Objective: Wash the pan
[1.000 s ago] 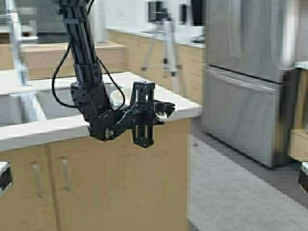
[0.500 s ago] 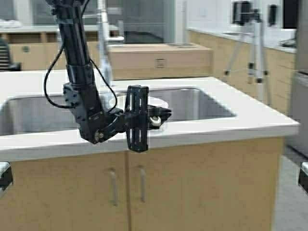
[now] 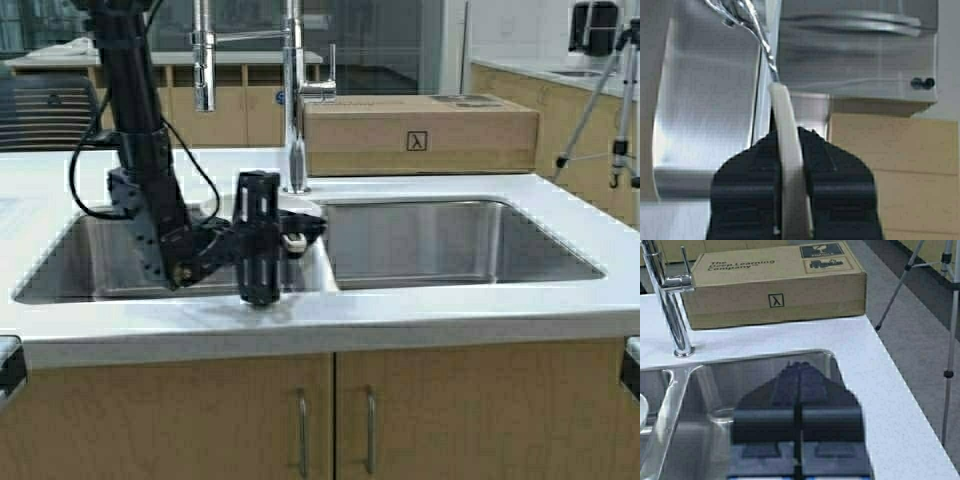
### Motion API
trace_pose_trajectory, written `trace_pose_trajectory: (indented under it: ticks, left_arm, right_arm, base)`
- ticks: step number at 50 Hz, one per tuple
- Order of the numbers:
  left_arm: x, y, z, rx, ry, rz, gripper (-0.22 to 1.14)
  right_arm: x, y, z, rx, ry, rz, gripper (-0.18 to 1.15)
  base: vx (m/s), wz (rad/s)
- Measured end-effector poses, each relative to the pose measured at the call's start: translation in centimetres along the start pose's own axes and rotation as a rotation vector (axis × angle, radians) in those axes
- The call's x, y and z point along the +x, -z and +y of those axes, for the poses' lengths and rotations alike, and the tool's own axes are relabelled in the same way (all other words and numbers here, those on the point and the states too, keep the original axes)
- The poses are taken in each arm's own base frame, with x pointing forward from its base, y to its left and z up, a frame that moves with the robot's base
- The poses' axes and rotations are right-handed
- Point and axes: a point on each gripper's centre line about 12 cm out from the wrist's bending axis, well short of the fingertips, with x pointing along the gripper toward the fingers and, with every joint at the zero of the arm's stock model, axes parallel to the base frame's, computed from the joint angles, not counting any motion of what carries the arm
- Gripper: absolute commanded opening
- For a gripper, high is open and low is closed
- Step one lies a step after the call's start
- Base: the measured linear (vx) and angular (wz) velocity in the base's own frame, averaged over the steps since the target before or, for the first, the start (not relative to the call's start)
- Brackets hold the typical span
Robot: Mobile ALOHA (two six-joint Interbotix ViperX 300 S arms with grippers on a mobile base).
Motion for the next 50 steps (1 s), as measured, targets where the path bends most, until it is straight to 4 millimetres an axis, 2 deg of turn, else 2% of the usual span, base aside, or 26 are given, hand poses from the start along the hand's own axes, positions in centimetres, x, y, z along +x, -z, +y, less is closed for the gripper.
trace_pose_trajectory:
  ticks: [7, 16, 28, 36, 50]
  left_arm:
    - [0.1, -2.6, -0.4, -0.023, 0.021, -0.031, 0.03]
    - [0.6, -4.3, -0.8, -0.041, 0.037, -0.017, 0.03]
    - [1.1, -3.8, -0.5, -0.023, -0.031, 0.036, 0.03]
    - [1.8, -3.4, -1.3, -0.002, -0.028, 0.085, 0.03]
    - [1.4, -2.7, -2.9, -0.018, -0.025, 0.156, 0.03]
  right_arm:
    - [-0.1, 0.5, 0.0, 0.0, 0.001, 0.014, 0.06]
    - [-0.7, 0.9, -0.1, 0.002, 0.002, 0.012, 0.06]
    - [-0.9, 0.9, -0.1, -0.002, 0.001, 0.008, 0.06]
    - [-0.9, 1.0, -0.1, 0.001, 0.002, 0.014, 0.06]
    - [-0.7, 1.2, -0.1, 0.0, 0.003, 0.024, 0.06]
  base:
    - [0.21, 0.12]
    - [0.18, 0.09]
    - [0.14, 0.08]
    - [0.13, 0.13]
    - [0.1, 0.15]
